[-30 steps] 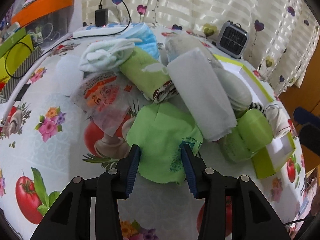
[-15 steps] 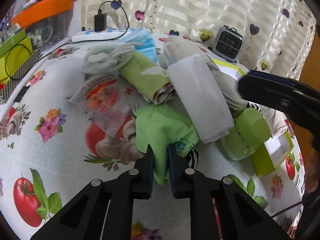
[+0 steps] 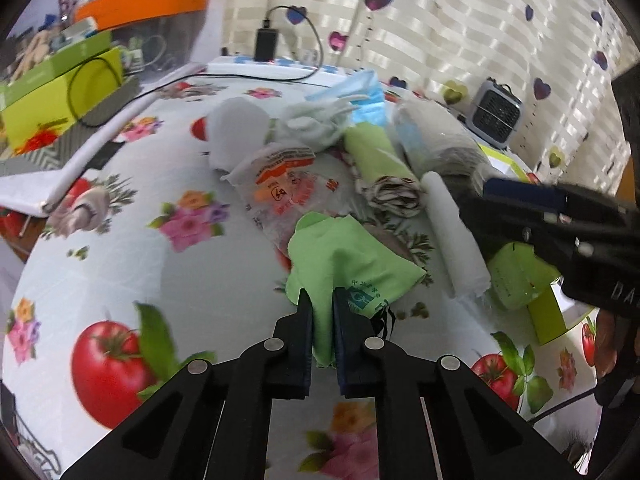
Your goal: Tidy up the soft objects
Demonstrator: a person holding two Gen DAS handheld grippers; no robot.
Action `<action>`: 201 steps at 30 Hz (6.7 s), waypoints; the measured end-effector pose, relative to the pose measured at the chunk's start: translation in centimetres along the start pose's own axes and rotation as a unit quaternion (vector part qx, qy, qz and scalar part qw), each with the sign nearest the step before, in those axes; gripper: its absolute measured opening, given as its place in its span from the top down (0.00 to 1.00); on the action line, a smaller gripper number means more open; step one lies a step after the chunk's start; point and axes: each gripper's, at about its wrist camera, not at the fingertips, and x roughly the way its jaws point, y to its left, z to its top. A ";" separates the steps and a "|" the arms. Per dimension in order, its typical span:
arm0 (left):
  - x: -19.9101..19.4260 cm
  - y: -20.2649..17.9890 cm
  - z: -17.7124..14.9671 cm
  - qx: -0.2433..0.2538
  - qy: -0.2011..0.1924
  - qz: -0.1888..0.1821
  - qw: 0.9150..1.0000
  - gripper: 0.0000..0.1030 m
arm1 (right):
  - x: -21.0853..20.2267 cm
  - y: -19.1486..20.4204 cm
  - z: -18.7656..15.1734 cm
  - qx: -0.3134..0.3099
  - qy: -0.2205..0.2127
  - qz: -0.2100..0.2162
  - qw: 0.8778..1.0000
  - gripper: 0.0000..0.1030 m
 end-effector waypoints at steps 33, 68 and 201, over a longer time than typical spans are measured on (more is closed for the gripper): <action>-1.7 3.5 -0.3 -0.072 -0.021 -0.076 0.994 0.93 | 4.2 2.6 -1.1 -0.043 0.093 -0.068 0.992 0.89; 0.4 -1.0 0.3 0.097 0.008 0.010 0.995 0.59 | -0.8 4.6 -4.3 -0.020 0.048 0.028 0.998 0.90; -1.4 -17.7 1.1 0.117 0.023 -0.206 0.971 0.80 | -11.3 -11.6 -13.3 0.195 -0.058 -0.003 0.979 0.87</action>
